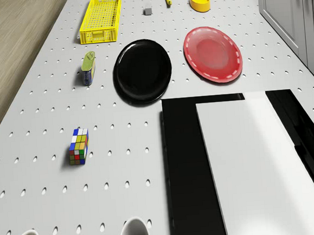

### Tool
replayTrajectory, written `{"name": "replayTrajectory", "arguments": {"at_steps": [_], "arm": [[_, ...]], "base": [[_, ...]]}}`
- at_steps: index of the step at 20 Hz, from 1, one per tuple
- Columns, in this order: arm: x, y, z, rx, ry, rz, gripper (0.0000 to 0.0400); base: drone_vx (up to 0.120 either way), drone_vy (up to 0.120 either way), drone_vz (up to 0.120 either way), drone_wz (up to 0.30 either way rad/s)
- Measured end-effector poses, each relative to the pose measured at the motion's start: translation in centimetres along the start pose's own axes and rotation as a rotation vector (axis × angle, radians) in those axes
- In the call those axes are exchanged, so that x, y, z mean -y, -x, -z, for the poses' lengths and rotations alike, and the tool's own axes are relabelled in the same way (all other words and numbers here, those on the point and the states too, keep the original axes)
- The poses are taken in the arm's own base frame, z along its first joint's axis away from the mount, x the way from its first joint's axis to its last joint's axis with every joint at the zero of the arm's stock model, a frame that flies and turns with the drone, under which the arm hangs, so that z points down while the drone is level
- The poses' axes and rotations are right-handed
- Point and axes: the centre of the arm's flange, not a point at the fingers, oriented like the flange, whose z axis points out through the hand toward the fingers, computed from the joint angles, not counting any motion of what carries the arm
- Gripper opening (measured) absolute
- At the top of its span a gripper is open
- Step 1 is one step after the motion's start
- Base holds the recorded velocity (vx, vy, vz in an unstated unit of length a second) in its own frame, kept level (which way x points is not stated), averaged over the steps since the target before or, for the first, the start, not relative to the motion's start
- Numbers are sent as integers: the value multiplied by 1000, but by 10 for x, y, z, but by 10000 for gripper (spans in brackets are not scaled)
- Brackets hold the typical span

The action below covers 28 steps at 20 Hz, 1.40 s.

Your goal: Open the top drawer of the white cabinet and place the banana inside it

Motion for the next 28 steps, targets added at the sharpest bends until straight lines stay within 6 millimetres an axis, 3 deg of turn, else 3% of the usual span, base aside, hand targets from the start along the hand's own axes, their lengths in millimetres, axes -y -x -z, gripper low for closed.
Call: {"name": "replayTrajectory", "arguments": {"at_steps": [12,15,22,28], "arm": [[-6,-6,0,62,-60,-1,400],[-6,-7,0,65,-63,-1,400],[-7,-7,0,69,-67,-2,400],[-7,-7,0,70,-67,-2,400]], "base": [[120,-120,120,0],[120,0,107,0],[120,0,0,0],[120,-113,0,0]]}}
